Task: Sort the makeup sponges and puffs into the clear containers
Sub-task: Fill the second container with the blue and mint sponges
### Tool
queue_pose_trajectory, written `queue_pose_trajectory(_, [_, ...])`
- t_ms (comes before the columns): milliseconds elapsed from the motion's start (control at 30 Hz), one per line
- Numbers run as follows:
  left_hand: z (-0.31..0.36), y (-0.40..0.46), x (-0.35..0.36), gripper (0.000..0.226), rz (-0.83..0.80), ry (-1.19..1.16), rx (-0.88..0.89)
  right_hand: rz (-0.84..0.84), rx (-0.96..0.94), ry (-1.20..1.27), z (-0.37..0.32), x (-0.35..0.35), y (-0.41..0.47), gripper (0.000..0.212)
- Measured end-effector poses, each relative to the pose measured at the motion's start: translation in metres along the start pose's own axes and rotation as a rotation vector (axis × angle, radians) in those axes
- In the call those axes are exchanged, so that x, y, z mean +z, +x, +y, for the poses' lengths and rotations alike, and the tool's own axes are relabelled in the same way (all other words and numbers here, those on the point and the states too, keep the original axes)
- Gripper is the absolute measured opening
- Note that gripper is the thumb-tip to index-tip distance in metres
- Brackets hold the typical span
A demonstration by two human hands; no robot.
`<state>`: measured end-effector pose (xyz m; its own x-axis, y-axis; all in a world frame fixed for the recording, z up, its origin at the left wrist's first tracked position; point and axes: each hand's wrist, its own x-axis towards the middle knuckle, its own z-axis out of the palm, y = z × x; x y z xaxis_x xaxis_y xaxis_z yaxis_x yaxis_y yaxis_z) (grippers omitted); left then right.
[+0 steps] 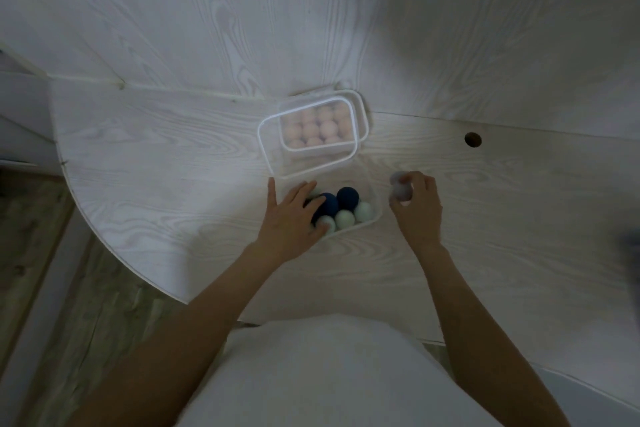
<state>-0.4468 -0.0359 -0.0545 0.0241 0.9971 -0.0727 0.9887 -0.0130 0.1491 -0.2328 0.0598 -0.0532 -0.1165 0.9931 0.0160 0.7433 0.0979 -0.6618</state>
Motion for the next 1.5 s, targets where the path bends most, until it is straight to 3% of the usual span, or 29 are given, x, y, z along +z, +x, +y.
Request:
queue_pose_trajectory(67, [0.001,-0.001,-0.001,0.059,-0.013,-0.011,-0.026,0.065,-0.106,0.094,-0.017,-0.003,-0.004,0.030])
queue_pose_trajectory(167, [0.002,-0.004,0.000,0.066,0.008,-0.033,-0.057,0.008,-0.259,0.161,-0.047,0.008,-0.008,0.030])
queue_pose_trajectory(333, [0.003,-0.008,0.003,0.082,0.030,-0.033,-0.052,-0.156,-0.473,-0.126,-0.061,0.044,-0.010,0.021])
queue_pose_trajectory(467, [0.004,-0.011,0.004,0.081,-0.006,-0.071,-0.048,-0.117,-0.589,-0.282,-0.064,0.051,-0.002,0.008])
queue_pose_trajectory(533, [0.006,-0.012,0.005,0.079,-0.038,-0.073,-0.059,-0.151,-0.703,-0.435,-0.067,0.055,0.006,0.012])
queue_pose_trajectory(633, [0.005,-0.013,0.007,0.078,-0.028,-0.095,-0.066,-0.300,-0.638,-0.554,-0.074,0.055,0.013,0.007])
queue_pose_trajectory(767, [0.001,-0.015,0.014,0.077,0.035,-0.125,-0.060,-0.263,-0.354,-0.449,-0.085,0.054,0.010,0.021])
queue_pose_trajectory(867, [0.001,-0.012,0.013,0.079,0.028,-0.151,-0.041,-0.205,-0.328,-0.497,-0.092,0.057,0.008,0.023])
queue_pose_trajectory(1000, [-0.001,-0.010,0.009,0.080,-0.001,-0.199,-0.031,-0.311,-0.269,-0.604,-0.098,0.057,0.016,0.023])
queue_pose_trajectory(1067, [-0.005,-0.011,0.005,0.067,0.080,-0.290,-0.044,-0.288,-0.274,-0.613,-0.099,0.047,0.018,0.025])
queue_pose_trajectory(1100, [-0.007,-0.012,0.001,0.055,0.195,-0.370,-0.051,-0.267,-0.264,-0.589,-0.099,0.040,0.019,0.026])
queue_pose_trajectory(1167, [-0.013,-0.012,-0.009,0.029,0.466,-0.584,-0.138,-0.183,-0.208,-0.433,-0.097,0.024,0.021,0.025])
queue_pose_trajectory(1267, [-0.022,-0.006,-0.028,0.022,0.606,-0.893,-0.474,-0.068,-0.159,-0.064,-0.096,0.009,0.034,0.019])
queue_pose_trajectory(1367, [-0.033,0.013,-0.048,0.043,0.473,-1.099,-0.731,-0.218,-0.042,0.127,-0.101,0.007,0.055,0.052])
queue_pose_trajectory(1433, [-0.039,0.024,-0.060,0.046,0.327,-1.235,-0.788,-0.350,0.023,0.225,-0.111,0.004,0.063,0.068])
queue_pose_trajectory(1500, [-0.041,0.028,-0.065,0.044,0.259,-1.309,-0.774,-0.455,0.104,0.396,-0.119,-0.002,0.063,0.068])
